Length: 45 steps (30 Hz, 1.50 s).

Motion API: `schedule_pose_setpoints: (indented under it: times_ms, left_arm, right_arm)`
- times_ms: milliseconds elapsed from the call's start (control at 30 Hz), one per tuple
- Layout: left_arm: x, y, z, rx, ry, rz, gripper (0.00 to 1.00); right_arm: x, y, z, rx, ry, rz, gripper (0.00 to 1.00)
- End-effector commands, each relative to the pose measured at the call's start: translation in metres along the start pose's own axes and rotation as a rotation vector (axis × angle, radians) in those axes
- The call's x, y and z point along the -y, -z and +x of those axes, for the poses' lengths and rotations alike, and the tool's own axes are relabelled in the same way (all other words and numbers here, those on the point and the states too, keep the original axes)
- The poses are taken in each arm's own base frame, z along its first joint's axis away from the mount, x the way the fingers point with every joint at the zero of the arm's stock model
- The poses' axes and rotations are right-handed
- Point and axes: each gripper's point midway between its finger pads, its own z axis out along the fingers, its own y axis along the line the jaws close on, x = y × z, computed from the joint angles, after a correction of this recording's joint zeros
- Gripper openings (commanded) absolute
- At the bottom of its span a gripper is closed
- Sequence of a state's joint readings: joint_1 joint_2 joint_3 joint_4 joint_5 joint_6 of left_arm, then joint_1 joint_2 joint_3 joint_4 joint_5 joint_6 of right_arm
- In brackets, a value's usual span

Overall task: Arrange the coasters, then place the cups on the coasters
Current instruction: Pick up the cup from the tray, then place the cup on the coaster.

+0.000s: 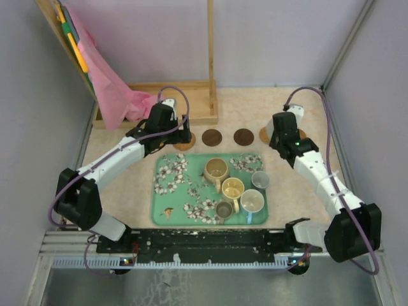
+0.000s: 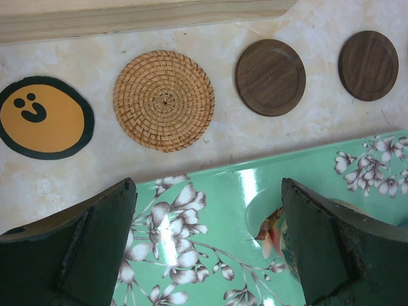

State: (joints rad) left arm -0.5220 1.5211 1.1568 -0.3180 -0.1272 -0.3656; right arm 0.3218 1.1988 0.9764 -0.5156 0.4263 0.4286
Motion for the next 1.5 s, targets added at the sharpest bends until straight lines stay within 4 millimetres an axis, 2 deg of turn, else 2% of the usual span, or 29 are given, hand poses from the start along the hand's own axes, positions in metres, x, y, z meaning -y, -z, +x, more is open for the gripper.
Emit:
schedule_pose_setpoints:
  times_ms: [0,233,400,633,933,1467]
  left_arm:
    - [0.008,0.007,-0.011,0.03,-0.008,0.029,1.0]
    - [0.007,0.007,-0.009,0.033,-0.008,0.029,1.0]
    - [0.007,0.008,-0.008,0.041,0.001,0.033,1.0]
    - [0.011,0.008,-0.005,0.043,0.021,0.058,1.0]
    - [0.01,0.009,-0.005,0.056,0.021,0.06,1.0]
    - [0.01,0.011,-0.003,0.051,0.014,0.069,1.0]
  right_arm:
    - [0.004,-0.005,-0.061,0.195,-0.038,-0.048,0.0]
    - [0.028,-0.031,-0.077,0.228,-0.028,-0.054,0.0]
    - [0.042,-0.049,-0.081,0.218,-0.015,-0.056,0.0]
    - [0.052,-0.06,-0.097,0.261,0.056,-0.041,0.0]
    - [0.08,-0.082,-0.092,0.218,0.017,0.007,0.0]
    - [0.093,-0.114,-0.084,0.175,0.032,0.024,0.0]
